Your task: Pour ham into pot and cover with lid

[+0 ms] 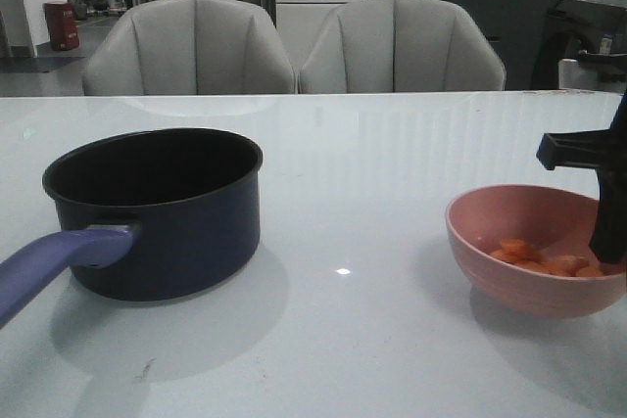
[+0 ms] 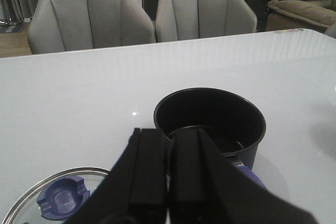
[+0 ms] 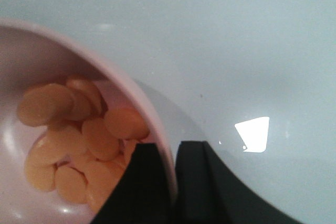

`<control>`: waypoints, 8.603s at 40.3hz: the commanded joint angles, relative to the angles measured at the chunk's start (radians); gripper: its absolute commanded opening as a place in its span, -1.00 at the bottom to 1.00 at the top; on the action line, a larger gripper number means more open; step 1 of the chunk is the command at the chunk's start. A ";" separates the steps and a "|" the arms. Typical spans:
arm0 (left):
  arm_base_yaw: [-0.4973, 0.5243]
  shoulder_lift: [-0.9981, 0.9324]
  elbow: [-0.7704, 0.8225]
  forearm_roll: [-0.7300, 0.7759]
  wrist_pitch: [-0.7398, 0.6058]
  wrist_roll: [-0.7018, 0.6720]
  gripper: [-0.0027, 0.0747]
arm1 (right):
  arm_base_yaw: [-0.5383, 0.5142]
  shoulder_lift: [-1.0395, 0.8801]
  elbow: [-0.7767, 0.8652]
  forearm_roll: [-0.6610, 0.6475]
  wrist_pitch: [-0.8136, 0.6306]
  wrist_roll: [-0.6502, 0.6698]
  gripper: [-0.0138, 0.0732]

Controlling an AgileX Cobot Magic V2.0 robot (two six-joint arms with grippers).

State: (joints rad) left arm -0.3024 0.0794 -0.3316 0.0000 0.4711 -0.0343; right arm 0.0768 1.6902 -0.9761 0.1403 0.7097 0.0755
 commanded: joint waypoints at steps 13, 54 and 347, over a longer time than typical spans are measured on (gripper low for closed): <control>-0.009 0.009 -0.028 -0.005 -0.081 0.000 -0.64 | 0.061 -0.157 -0.074 -0.022 -0.139 -0.057 -0.37; -0.009 0.009 -0.028 -0.005 -0.081 0.000 -0.64 | 0.542 0.008 -0.315 -0.251 -1.112 -0.250 -0.37; 0.332 1.260 -0.695 0.006 0.504 -0.176 0.65 | 0.203 -1.216 0.653 0.165 -0.529 -0.349 -0.34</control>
State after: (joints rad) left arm -0.0140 1.3176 -0.9795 0.0505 0.9688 -0.2717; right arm 0.2789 0.4716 -0.2943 0.2980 0.2572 -0.2657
